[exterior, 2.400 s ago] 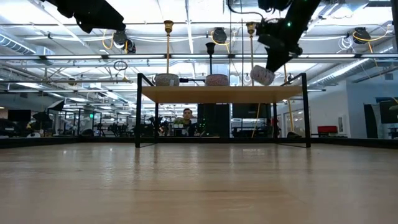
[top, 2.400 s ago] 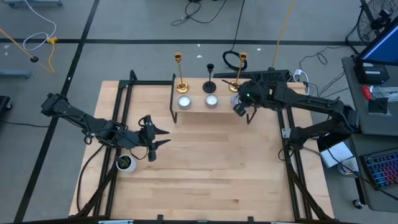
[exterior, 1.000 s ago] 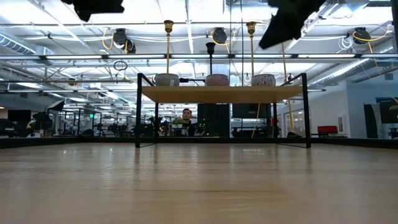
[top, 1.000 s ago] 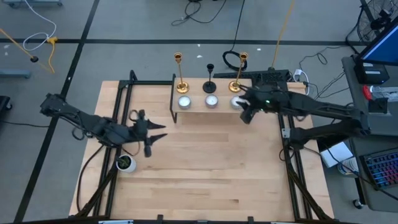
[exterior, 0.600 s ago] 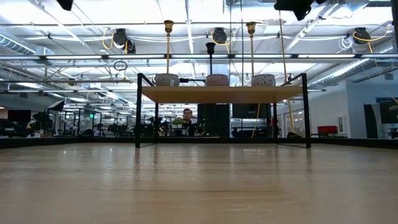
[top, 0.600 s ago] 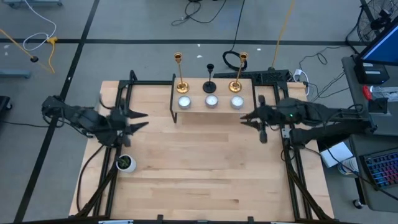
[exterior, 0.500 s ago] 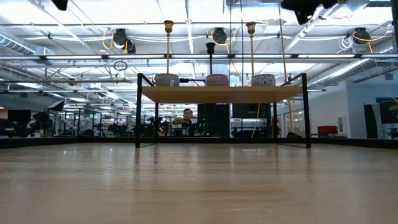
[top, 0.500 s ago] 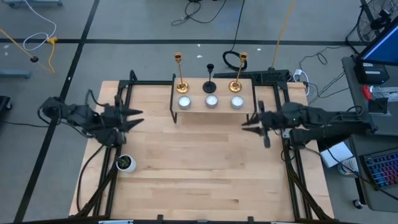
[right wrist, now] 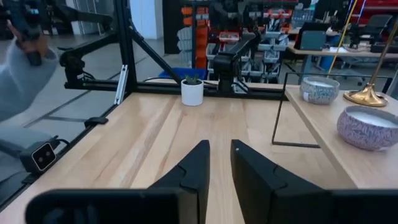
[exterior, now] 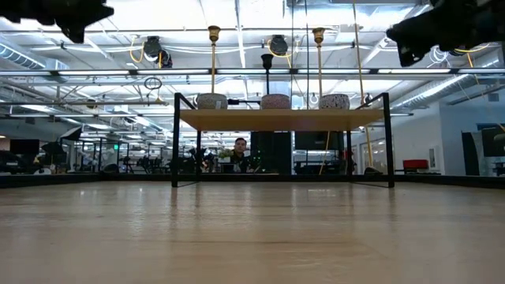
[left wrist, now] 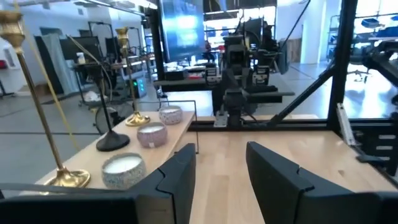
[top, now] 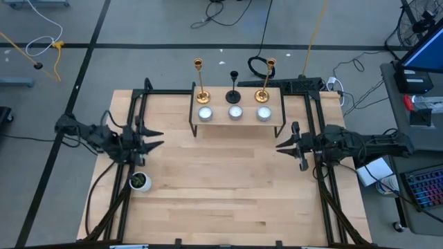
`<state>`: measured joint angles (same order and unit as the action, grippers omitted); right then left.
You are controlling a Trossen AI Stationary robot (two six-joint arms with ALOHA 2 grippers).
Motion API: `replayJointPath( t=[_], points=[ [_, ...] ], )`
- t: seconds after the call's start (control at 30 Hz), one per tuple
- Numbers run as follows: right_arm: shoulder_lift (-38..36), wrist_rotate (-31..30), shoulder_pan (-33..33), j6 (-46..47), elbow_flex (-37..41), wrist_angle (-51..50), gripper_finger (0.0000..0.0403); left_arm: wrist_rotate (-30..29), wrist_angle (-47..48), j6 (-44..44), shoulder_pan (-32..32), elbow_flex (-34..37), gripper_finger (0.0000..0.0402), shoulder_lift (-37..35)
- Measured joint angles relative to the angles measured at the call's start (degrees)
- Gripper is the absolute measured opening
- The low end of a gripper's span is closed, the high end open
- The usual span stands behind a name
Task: Pick & Place candle stick holders
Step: Return to Home Position
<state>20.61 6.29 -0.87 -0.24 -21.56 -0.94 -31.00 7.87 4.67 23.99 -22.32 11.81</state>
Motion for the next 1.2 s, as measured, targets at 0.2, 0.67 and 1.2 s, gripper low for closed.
replayJointPath(
  t=[0.2, 0.67, 1.2],
  points=[
    [-4.1, 0.0, 0.0, -0.4, 4.1, -0.1, 0.0059, 4.7, -9.1, -0.2, -3.1, 9.2, 0.0150, 0.2],
    [-9.0, 1.8, 0.0, -2.0, 7.0, -2.5, 0.0059, 11.0, -12.4, 4.8, -15.9, 14.2, 0.0149, -1.7],
    [-20.4, 8.9, 0.0, -5.1, 8.8, -7.7, 0.0059, 16.5, -5.1, 2.9, -21.1, 14.3, 0.0150, -11.5]
  ],
)
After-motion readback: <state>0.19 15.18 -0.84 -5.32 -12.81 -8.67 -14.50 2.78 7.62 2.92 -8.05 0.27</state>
